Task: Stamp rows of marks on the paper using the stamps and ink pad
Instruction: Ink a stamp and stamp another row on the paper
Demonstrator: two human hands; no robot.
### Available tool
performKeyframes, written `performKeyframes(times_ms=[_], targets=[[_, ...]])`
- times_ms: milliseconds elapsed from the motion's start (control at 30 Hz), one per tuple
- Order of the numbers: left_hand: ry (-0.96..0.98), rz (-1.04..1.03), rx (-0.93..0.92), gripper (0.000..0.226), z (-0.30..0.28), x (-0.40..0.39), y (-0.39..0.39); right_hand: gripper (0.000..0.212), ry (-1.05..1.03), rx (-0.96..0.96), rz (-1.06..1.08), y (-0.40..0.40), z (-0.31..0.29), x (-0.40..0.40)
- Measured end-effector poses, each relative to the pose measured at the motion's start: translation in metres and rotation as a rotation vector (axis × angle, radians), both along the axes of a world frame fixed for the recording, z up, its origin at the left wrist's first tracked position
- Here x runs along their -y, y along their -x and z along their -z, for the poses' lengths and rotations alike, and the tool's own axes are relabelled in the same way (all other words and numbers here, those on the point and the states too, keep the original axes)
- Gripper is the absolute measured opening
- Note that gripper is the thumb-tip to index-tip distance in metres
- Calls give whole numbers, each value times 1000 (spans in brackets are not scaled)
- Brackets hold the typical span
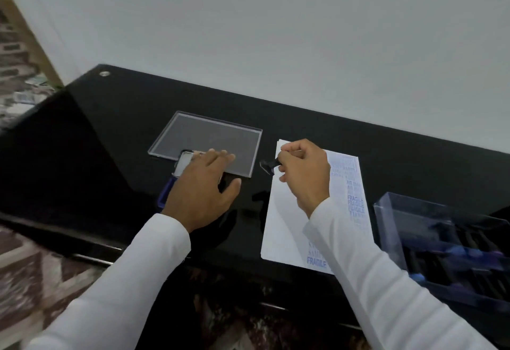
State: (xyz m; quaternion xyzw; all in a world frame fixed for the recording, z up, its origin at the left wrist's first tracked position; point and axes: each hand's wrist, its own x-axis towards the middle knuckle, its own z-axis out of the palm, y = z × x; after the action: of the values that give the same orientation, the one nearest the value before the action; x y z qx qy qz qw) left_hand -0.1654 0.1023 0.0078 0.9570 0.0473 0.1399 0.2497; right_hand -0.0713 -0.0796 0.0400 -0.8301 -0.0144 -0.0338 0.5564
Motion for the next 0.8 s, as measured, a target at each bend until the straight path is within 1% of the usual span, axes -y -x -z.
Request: performKeyframes(times_ms=[67, 133, 267, 400, 533, 600, 700, 800], targets=[[9, -47, 16, 55, 1, -16, 17, 9, -1, -8, -53, 12, 0, -17], [-2, -89, 10, 53, 4, -29, 31, 9, -9, -22, -94, 24, 1, -33], [-9, -149, -7, 57, 12, -54, 52, 11, 4, -18, -183, 45, 4, -60], [6, -173, -44, 61, 23, -73, 72, 20, 46, -4, -270, 60, 6, -80], [31, -147, -56, 69, 29, -85, 87, 24, 118, 55, -364, 72, 8, -92], [25, -149, -65, 69, 33, -90, 90, 24, 161, 104, -400, 78, 8, -96], [-19, -154, -71, 67, 38, -95, 90, 22, 296, 223, -457, 82, 10, -101], [-58, -151, -85, 69, 43, -99, 88, 26, 396, 234, -504, 86, 9, -104]])
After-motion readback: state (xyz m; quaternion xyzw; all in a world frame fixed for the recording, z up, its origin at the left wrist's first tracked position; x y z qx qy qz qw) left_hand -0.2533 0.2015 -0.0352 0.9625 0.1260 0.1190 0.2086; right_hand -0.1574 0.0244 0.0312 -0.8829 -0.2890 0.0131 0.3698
